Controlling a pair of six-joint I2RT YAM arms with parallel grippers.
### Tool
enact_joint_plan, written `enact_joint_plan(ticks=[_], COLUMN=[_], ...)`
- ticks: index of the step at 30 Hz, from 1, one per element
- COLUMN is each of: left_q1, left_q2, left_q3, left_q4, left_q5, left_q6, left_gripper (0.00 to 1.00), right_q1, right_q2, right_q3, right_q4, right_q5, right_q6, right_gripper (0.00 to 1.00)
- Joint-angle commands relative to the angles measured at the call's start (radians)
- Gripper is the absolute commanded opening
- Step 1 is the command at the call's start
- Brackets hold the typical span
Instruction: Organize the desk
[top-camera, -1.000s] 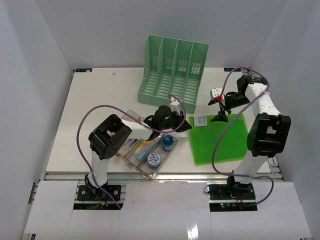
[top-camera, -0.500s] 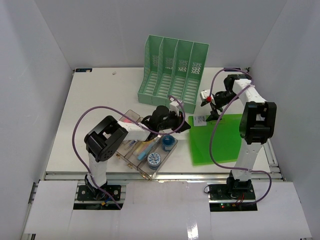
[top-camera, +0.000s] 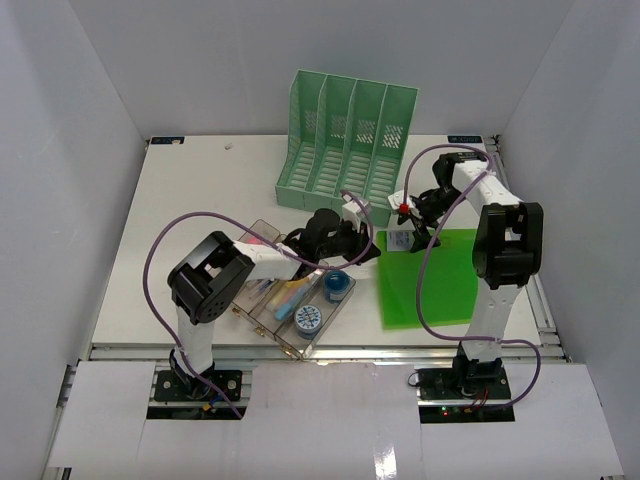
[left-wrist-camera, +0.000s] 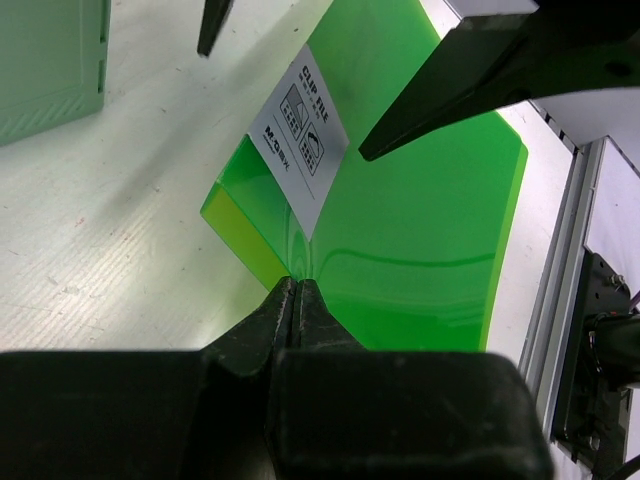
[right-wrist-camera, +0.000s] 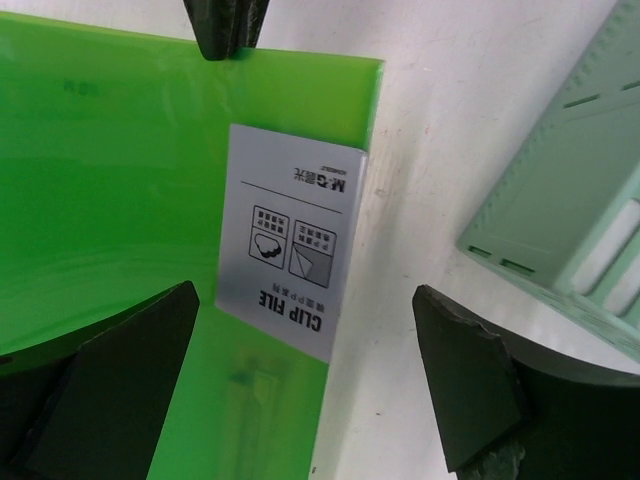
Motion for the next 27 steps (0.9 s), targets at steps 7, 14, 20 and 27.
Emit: enact_joint_plan(ticks=[7, 14, 20, 27], left_q1=[-0.003, -0.003, -0.003, -0.003], left_q2=[-0.116, -0.125, -0.131, -0.153], left_q3=[0.061, 0.069, 0.080, 0.101], left_q4=[-0.027, -0.033, -0.033, -0.045], left_q5=[-0.012, -0.025, -0.037, -0.054], left_q6=[0.071, 0.076, 0.067, 0.043], left_gripper=[0.00, 0.00, 0.00, 0.14], right_q1=[0.035, 0.038, 0.036, 0.034], right_q2=[-0.006, -0.031, -0.078, -0.138], right_q3=[-0.044, -0.044, -0.055, -0.076], right_q4=[-0.032, -0.032, -0.032, -0.030], right_q5=[0.025, -0.001, -0.038, -0.037], right_q6=[0.051, 0.103, 0.125, 0.196], right_gripper=[0.69, 0.43, 0.30, 0.09])
